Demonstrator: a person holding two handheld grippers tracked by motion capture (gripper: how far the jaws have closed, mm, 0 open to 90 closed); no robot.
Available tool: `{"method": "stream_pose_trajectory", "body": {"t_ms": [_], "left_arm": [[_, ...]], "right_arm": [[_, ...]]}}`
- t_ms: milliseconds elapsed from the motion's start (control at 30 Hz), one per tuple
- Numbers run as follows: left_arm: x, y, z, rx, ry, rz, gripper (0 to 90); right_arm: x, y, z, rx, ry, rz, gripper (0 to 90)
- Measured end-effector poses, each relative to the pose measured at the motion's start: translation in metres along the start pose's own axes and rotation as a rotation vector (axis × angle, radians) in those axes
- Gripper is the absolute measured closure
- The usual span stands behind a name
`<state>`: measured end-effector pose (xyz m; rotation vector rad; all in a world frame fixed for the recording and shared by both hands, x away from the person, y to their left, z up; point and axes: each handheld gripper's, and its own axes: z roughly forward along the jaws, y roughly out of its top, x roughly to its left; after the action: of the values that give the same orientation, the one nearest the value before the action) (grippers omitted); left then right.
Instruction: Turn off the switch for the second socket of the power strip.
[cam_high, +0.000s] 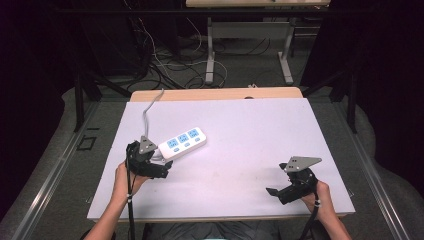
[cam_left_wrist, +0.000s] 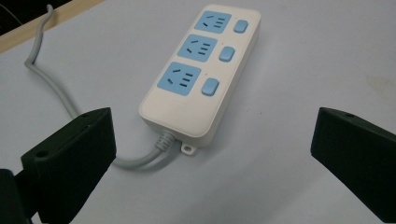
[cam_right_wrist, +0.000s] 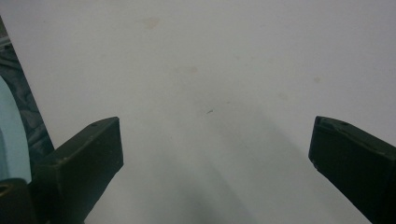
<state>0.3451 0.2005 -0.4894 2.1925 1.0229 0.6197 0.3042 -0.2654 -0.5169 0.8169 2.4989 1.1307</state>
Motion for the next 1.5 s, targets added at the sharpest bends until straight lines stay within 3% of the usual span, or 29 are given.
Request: {"method": "stream_pose_trajectory", "body": {"t_ms": [167, 467, 600, 900, 1500], "left_arm": [[-0.001, -0.01, -0.003, 0.005, 0.022, -0.024, 0.1], [0.003, -0.027, -0.012, 0.02, 0.012, -0.042, 0.1], [0.001, -0.031, -0.015, 0.001, 0.021, -0.05, 0.1], [-0.004, -0.047, -0.022, 0.004, -0.025, -0.036, 0.0], [-0.008, -0.068, -0.033, -0.042, -0.027, -0.021, 0.0]], "right_arm": [[0.002, 0.0, 0.0, -0.004, -0.004, 0.008, 2.5], [0.001, -0.001, -0.001, -0.005, -0.004, 0.006, 2.6], [0.0, -0.001, -0.002, -0.003, -0.004, 0.0, 2.6], [0.001, -0.002, -0.001, -0.009, -0.005, 0.018, 2.6], [0.001, -0.002, -0.002, 0.009, 0.002, 0.024, 2.6]]}}
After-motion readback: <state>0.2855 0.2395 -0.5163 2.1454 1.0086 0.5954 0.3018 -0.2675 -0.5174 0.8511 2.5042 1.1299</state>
